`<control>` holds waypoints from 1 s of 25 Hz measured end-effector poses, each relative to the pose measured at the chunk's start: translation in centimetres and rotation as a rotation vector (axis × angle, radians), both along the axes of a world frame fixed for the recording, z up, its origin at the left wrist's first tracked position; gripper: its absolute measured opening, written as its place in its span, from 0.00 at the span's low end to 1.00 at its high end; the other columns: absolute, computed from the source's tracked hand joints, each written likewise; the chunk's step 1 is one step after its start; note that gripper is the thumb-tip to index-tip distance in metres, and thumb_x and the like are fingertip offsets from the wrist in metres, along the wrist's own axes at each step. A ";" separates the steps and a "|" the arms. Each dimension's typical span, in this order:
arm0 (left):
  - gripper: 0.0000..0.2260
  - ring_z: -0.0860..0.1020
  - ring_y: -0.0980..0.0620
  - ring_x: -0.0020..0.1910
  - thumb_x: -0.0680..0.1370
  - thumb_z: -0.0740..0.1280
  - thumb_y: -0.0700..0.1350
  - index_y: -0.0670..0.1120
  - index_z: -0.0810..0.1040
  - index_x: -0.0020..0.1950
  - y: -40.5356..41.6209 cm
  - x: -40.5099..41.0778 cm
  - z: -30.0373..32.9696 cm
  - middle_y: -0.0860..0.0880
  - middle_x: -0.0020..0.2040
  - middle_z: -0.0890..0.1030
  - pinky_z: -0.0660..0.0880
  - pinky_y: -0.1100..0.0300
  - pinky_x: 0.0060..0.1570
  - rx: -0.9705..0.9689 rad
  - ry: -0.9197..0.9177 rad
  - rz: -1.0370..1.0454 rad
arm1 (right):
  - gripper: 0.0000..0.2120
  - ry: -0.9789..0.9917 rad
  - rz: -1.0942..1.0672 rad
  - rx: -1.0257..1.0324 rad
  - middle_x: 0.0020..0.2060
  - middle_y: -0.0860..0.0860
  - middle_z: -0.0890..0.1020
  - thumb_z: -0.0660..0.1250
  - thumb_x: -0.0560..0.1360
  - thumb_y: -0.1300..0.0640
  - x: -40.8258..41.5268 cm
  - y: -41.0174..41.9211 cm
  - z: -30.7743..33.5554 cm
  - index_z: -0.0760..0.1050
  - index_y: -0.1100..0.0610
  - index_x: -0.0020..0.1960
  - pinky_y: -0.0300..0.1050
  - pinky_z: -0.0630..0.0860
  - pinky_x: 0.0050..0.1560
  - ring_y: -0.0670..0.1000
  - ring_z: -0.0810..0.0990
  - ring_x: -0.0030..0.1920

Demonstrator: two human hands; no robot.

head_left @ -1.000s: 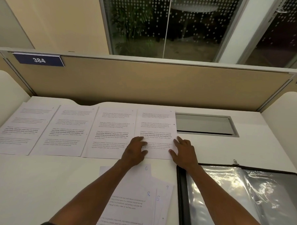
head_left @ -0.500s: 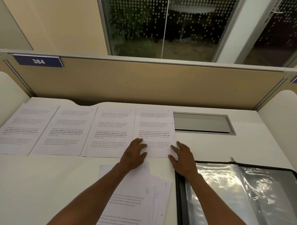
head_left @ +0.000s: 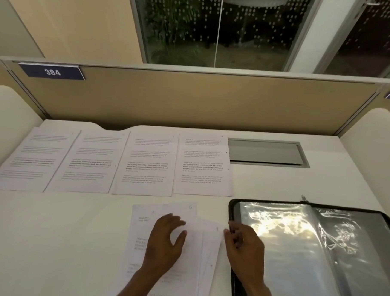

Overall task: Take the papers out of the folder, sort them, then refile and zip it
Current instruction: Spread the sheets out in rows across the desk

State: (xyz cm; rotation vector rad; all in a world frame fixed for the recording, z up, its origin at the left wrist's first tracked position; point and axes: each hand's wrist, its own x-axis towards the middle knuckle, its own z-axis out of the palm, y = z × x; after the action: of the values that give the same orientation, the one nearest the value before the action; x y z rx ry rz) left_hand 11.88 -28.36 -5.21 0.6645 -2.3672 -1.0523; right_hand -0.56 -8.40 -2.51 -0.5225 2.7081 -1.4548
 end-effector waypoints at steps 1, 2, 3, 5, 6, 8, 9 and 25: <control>0.12 0.71 0.60 0.67 0.75 0.69 0.54 0.54 0.83 0.56 1.2 2.6 -0.2 0.58 0.60 0.79 0.65 0.66 0.68 0.004 -0.028 0.026 | 0.16 -0.078 -0.024 0.011 0.41 0.42 0.81 0.78 0.71 0.59 2.5 1.2 -0.7 0.80 0.44 0.54 0.36 0.79 0.40 0.43 0.81 0.38; 0.14 0.70 0.59 0.68 0.74 0.68 0.56 0.55 0.82 0.57 2.1 5.0 -0.5 0.58 0.62 0.79 0.65 0.63 0.69 -0.005 -0.054 0.052 | 0.20 -0.157 -0.035 0.017 0.43 0.42 0.82 0.79 0.70 0.58 4.8 2.2 -1.4 0.78 0.41 0.55 0.33 0.78 0.40 0.42 0.82 0.40; 0.16 0.70 0.55 0.70 0.74 0.66 0.58 0.54 0.82 0.58 2.7 7.1 -0.9 0.56 0.63 0.78 0.66 0.59 0.70 -0.022 -0.080 0.082 | 0.23 -0.214 -0.028 0.027 0.45 0.42 0.82 0.80 0.68 0.56 6.8 2.9 -2.2 0.76 0.39 0.57 0.33 0.79 0.41 0.41 0.82 0.42; 0.21 0.69 0.47 0.71 0.72 0.64 0.60 0.52 0.82 0.60 3.2 10.3 -1.9 0.50 0.67 0.77 0.67 0.46 0.70 -0.082 -0.172 0.168 | 0.28 -0.222 0.032 0.083 0.49 0.41 0.80 0.80 0.68 0.51 9.6 3.6 -3.4 0.73 0.39 0.63 0.37 0.80 0.44 0.39 0.80 0.46; 0.23 0.69 0.43 0.71 0.72 0.63 0.61 0.51 0.82 0.61 3.2 11.3 -2.3 0.48 0.67 0.77 0.67 0.41 0.69 -0.114 -0.232 0.202 | 0.30 -0.212 0.075 0.117 0.51 0.40 0.78 0.78 0.69 0.48 10.5 3.7 -3.7 0.71 0.40 0.67 0.38 0.80 0.47 0.38 0.79 0.47; 0.26 0.69 0.41 0.70 0.71 0.62 0.62 0.50 0.81 0.62 3.2 12.6 -2.9 0.45 0.69 0.76 0.68 0.36 0.68 -0.143 -0.322 0.202 | 0.32 -0.213 0.156 0.160 0.55 0.40 0.75 0.75 0.71 0.43 11.2 3.1 -3.6 0.66 0.41 0.71 0.40 0.79 0.52 0.38 0.77 0.50; 0.26 0.69 0.41 0.70 0.71 0.62 0.63 0.50 0.81 0.63 3.3 13.0 -3.0 0.45 0.69 0.76 0.68 0.36 0.68 -0.149 -0.351 0.176 | 0.32 -0.214 0.182 0.169 0.55 0.40 0.74 0.73 0.71 0.41 11.3 2.7 -3.6 0.66 0.42 0.72 0.41 0.79 0.54 0.39 0.77 0.51; 0.32 0.68 0.43 0.72 0.70 0.62 0.67 0.48 0.78 0.67 1.0 16.1 -2.6 0.44 0.73 0.71 0.67 0.48 0.69 -0.146 -0.381 0.035 | 0.10 -0.306 -0.140 0.256 0.45 0.47 0.82 0.71 0.75 0.43 9.4 -3.2 -1.8 0.77 0.49 0.49 0.42 0.78 0.39 0.46 0.80 0.42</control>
State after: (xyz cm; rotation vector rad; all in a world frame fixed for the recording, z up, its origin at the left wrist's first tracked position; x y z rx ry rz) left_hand 28.03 -27.35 -7.76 0.9150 -2.7099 -0.7823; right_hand 8.87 -11.60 -4.32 -0.0904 2.6647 -1.0803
